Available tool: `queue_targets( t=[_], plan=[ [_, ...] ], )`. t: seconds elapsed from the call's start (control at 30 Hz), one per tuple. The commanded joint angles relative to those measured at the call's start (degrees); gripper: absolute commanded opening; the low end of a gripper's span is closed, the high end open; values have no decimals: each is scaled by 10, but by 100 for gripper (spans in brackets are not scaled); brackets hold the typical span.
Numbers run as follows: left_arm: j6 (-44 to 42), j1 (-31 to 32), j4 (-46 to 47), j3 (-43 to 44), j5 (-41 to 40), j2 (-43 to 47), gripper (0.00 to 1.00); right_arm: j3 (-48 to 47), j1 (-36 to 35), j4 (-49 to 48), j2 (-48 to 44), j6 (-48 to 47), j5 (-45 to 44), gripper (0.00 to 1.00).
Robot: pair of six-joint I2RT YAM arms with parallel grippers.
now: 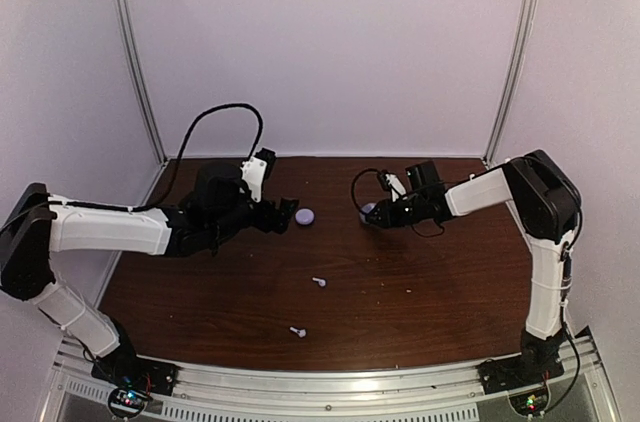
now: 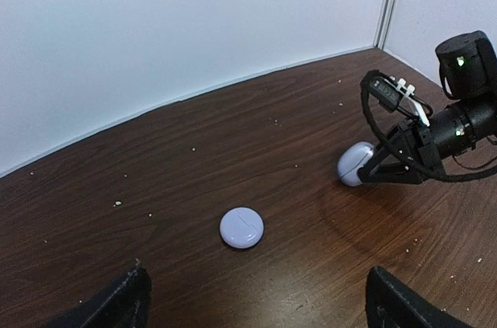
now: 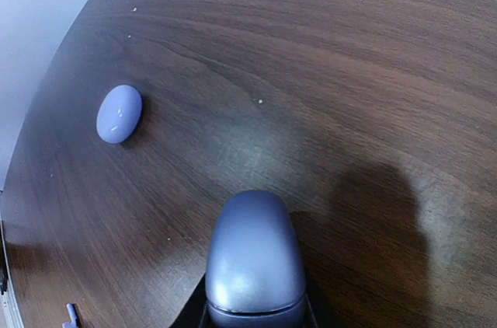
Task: Insert the wireless bluetooth earbuds into the charging case
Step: Place the charging case with the earbuds at the center of the board, then pick up the charging case from the center of the board.
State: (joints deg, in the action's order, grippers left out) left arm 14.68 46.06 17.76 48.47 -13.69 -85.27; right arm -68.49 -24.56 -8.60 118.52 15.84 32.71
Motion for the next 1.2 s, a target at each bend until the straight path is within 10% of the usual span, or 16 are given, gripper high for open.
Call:
queue_targets(
  t=[0.0, 0.3, 0.8, 1.17],
  plan=[
    [-6, -5, -15, 38, 11, -31, 98, 0, 14, 8, -15, -3, -21, 29],
    [-1, -23, -55, 85, 38, -78, 98, 17, 32, 22, -44, -19, -38, 56],
    [-157, -93, -267, 275, 294, -250, 94, 114, 52, -12, -204, -69, -48, 76],
    [-270, -126, -365, 412, 329, -374, 87, 244, 52, -126, -320, -74, 23, 89]
  ],
)
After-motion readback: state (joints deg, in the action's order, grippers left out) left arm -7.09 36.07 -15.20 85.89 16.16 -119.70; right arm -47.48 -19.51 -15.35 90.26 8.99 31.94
